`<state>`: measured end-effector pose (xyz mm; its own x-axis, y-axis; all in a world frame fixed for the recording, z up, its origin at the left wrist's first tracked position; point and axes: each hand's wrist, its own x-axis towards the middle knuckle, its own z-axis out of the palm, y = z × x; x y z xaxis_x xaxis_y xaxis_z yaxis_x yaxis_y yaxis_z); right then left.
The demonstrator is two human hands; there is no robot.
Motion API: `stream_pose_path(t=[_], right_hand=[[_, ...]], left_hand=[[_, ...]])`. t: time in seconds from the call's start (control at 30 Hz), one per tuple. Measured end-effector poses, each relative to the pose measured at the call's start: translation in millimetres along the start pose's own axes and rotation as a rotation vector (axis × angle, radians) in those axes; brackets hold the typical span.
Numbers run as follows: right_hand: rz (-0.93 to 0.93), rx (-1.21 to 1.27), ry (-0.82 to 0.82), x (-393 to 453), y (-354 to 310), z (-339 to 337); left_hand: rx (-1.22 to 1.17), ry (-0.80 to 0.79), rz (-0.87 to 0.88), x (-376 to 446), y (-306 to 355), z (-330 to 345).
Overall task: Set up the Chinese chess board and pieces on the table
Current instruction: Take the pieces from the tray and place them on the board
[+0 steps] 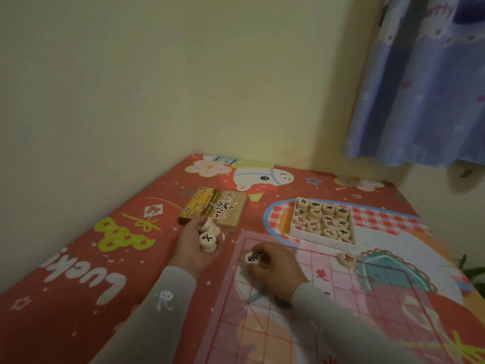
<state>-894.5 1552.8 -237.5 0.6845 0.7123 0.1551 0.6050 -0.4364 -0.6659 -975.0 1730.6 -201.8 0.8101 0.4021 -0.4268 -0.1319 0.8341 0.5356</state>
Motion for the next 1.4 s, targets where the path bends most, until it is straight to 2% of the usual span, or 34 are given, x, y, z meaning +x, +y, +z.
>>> stream_pose_path(t=[0.17, 0.37, 0.67, 0.87, 1.0, 1.13, 1.4], right_hand=[[-0.041, -0.027, -0.001, 6.3, -16.1, 16.2], [-0.109, -0.196, 0.002, 9.0, -23.0, 26.6], [-0.079, 0.192, 0.223, -0.5, -23.0, -7.4], [-0.094, 0.325, 0.113, -9.8, -18.7, -31.3], [-0.081, 0.315, 0.191, -18.8, -10.0, -38.7], [-0.045, 0.321, 0.218, -24.6, -5.0, -48.2], [-0.009, 0.296, 0.228, -30.9, 6.9, -55.8]], left_hand=[[0.006, -0.011, -0.022, -3.4, -3.1, -0.4], [0.029, 0.014, -0.032, -7.1, -4.3, -3.6], [0.277, 0.026, -0.063, -23.5, -26.2, 18.3], [0.576, -0.095, -0.149, -34.3, -47.5, 35.7], [0.495, -0.125, -0.203, -32.7, -50.6, 39.2], [0.352, -0.009, -0.169, -25.6, -44.7, 40.3], [0.35, 0.036, -0.156, -21.2, -48.4, 46.0]])
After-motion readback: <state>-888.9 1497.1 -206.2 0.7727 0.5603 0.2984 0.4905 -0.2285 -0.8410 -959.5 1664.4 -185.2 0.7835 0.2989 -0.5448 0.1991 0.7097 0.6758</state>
